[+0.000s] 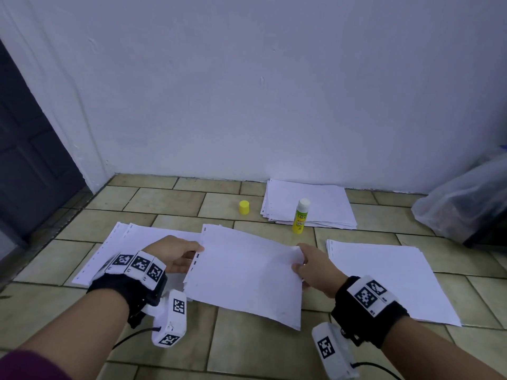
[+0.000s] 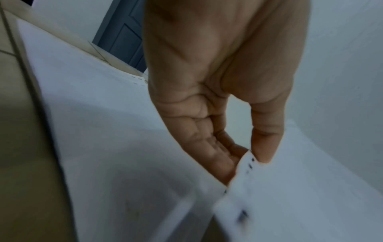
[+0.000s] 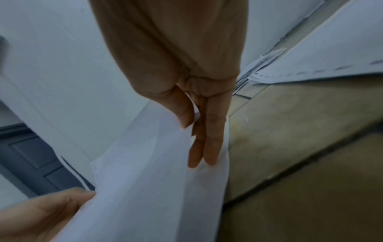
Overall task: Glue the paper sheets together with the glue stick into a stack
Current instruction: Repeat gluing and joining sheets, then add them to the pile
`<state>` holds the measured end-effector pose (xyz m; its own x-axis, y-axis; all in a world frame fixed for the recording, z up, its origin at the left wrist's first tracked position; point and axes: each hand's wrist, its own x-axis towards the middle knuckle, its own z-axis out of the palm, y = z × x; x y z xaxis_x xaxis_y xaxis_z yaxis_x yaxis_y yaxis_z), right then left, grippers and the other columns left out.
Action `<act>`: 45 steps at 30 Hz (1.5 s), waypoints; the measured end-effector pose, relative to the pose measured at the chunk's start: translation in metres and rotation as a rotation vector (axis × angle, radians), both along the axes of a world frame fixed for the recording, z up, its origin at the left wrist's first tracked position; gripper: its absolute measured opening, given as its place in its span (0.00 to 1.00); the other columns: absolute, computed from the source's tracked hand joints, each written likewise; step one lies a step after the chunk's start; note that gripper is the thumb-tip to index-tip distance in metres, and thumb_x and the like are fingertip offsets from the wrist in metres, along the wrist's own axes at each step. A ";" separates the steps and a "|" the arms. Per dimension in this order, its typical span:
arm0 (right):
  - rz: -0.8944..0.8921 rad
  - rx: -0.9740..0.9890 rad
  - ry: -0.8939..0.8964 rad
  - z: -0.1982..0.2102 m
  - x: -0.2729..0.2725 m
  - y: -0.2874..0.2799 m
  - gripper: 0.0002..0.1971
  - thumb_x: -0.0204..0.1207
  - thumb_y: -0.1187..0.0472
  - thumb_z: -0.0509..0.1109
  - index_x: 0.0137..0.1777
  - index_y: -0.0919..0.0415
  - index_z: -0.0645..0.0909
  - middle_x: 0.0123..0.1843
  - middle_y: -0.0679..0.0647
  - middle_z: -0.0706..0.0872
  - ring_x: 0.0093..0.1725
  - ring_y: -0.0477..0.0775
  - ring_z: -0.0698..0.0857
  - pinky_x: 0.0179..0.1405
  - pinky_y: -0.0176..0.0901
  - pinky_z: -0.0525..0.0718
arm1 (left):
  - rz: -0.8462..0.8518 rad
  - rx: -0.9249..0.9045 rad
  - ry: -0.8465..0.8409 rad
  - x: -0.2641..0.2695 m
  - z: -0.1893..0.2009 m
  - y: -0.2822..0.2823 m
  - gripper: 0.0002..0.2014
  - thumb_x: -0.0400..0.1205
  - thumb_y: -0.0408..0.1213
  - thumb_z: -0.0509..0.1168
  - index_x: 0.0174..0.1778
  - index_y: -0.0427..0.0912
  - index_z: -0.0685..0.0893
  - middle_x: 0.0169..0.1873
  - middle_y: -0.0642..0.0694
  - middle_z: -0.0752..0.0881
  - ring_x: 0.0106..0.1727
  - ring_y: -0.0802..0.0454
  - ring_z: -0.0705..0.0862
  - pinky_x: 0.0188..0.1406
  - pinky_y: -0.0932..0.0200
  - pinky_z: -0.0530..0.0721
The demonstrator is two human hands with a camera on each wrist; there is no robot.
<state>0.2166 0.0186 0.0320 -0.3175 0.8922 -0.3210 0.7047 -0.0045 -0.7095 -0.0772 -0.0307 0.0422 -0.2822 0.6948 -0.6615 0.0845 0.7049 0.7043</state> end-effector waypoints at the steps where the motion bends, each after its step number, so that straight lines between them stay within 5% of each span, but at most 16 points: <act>1: -0.013 -0.023 0.040 0.001 0.000 -0.001 0.14 0.80 0.70 0.60 0.64 0.66 0.75 0.61 0.63 0.81 0.57 0.66 0.84 0.47 0.60 0.88 | -0.008 -0.003 -0.025 0.000 -0.001 0.000 0.08 0.81 0.32 0.69 0.51 0.30 0.84 0.37 0.38 0.89 0.35 0.44 0.87 0.29 0.60 0.88; 4: -0.032 -0.055 0.091 0.003 0.000 -0.002 0.11 0.81 0.71 0.58 0.61 0.65 0.75 0.59 0.65 0.82 0.53 0.67 0.85 0.45 0.62 0.89 | 0.017 0.003 -0.126 0.003 -0.005 0.002 0.18 0.84 0.46 0.64 0.55 0.31 0.81 0.41 0.39 0.85 0.38 0.44 0.84 0.28 0.61 0.86; 7: -0.032 -0.057 0.113 0.003 0.001 -0.004 0.07 0.80 0.71 0.58 0.53 0.63 0.75 0.56 0.69 0.82 0.48 0.68 0.85 0.46 0.64 0.86 | 0.066 -0.029 -0.164 0.003 -0.009 0.010 0.25 0.84 0.58 0.59 0.47 0.35 0.82 0.36 0.43 0.78 0.37 0.45 0.79 0.30 0.60 0.83; 10: -0.035 -0.073 0.116 0.002 0.003 -0.004 0.08 0.80 0.72 0.59 0.54 0.64 0.76 0.56 0.67 0.83 0.52 0.70 0.85 0.47 0.63 0.87 | -0.037 -0.064 0.117 0.009 -0.012 0.012 0.14 0.85 0.33 0.61 0.33 0.35 0.78 0.19 0.46 0.80 0.20 0.54 0.78 0.17 0.67 0.78; 12: -0.022 -0.057 0.064 0.003 0.005 -0.002 0.09 0.78 0.71 0.61 0.55 0.61 0.75 0.57 0.64 0.82 0.56 0.66 0.84 0.52 0.60 0.87 | -0.124 0.007 0.203 0.008 -0.015 0.014 0.08 0.83 0.21 0.59 0.43 0.34 0.80 0.28 0.44 0.83 0.26 0.54 0.81 0.24 0.65 0.82; 14: -0.027 -0.039 -0.007 0.002 0.009 0.001 0.10 0.77 0.71 0.61 0.56 0.62 0.75 0.54 0.60 0.81 0.52 0.62 0.85 0.53 0.58 0.86 | -0.141 0.053 0.232 -0.003 -0.016 0.014 0.06 0.82 0.21 0.62 0.51 0.32 0.81 0.44 0.41 0.86 0.40 0.46 0.85 0.41 0.60 0.88; 17: -0.066 -0.056 -0.043 0.001 0.017 0.006 0.11 0.76 0.74 0.57 0.56 0.67 0.75 0.46 0.60 0.82 0.31 0.55 0.83 0.42 0.55 0.88 | -0.135 0.046 0.369 -0.021 -0.010 0.013 0.12 0.81 0.32 0.69 0.59 0.34 0.82 0.53 0.38 0.88 0.53 0.40 0.87 0.63 0.48 0.83; 21: -0.009 0.005 -0.152 0.002 0.023 0.011 0.15 0.78 0.73 0.58 0.62 0.64 0.75 0.49 0.57 0.78 0.36 0.55 0.80 0.34 0.40 0.83 | -0.120 0.028 0.599 -0.046 -0.005 0.007 0.18 0.84 0.34 0.64 0.69 0.36 0.78 0.63 0.38 0.84 0.60 0.38 0.84 0.63 0.51 0.81; 24: 0.009 0.019 -0.231 0.002 0.021 0.014 0.07 0.75 0.73 0.57 0.44 0.63 0.72 0.40 0.54 0.77 0.34 0.52 0.76 0.26 0.33 0.76 | -0.142 -0.016 0.765 -0.065 -0.005 0.000 0.16 0.84 0.30 0.59 0.66 0.39 0.83 0.65 0.40 0.83 0.63 0.41 0.81 0.57 0.58 0.79; 27: 0.015 0.042 -0.294 0.003 0.018 0.017 0.11 0.76 0.73 0.55 0.35 0.60 0.65 0.35 0.49 0.70 0.34 0.47 0.72 0.24 0.29 0.66 | -0.100 0.003 0.818 -0.086 -0.009 -0.004 0.18 0.81 0.25 0.57 0.61 0.40 0.87 0.66 0.40 0.78 0.62 0.40 0.80 0.58 0.56 0.78; 33: 0.030 0.056 -0.379 0.006 0.020 0.022 0.06 0.79 0.72 0.57 0.50 0.64 0.62 0.45 0.57 0.78 0.47 0.58 0.76 0.28 0.33 0.67 | 0.054 0.022 0.933 -0.103 -0.014 -0.010 0.15 0.82 0.21 0.57 0.58 0.30 0.86 0.68 0.33 0.80 0.67 0.36 0.78 0.66 0.54 0.72; 36: 0.004 0.061 -0.399 0.006 0.024 0.026 0.09 0.79 0.71 0.57 0.58 0.68 0.66 0.58 0.64 0.81 0.48 0.57 0.77 0.33 0.37 0.71 | 0.016 -0.045 1.035 -0.096 -0.009 -0.012 0.15 0.84 0.36 0.62 0.64 0.34 0.83 0.64 0.33 0.82 0.64 0.35 0.80 0.66 0.50 0.76; 40: -0.011 0.052 -0.428 0.003 0.025 0.028 0.14 0.79 0.69 0.58 0.64 0.70 0.67 0.61 0.64 0.80 0.57 0.60 0.80 0.44 0.39 0.72 | -0.277 -0.167 1.068 -0.073 -0.020 -0.010 0.42 0.71 0.70 0.66 0.75 0.45 0.72 0.72 0.41 0.73 0.73 0.42 0.73 0.69 0.52 0.73; 45: 0.008 0.056 -0.431 0.004 0.024 0.026 0.14 0.79 0.70 0.58 0.64 0.70 0.67 0.61 0.64 0.80 0.53 0.59 0.79 0.44 0.39 0.72 | -0.319 -0.193 1.083 -0.071 -0.024 -0.005 0.46 0.69 0.68 0.71 0.77 0.43 0.69 0.76 0.42 0.69 0.77 0.45 0.68 0.74 0.53 0.69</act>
<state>0.2409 0.0450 0.0355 -0.1727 0.9100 -0.3769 0.9363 0.0328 -0.3497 -0.1482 -0.0359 0.0183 -0.5981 0.7504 -0.2814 0.7751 0.6309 0.0351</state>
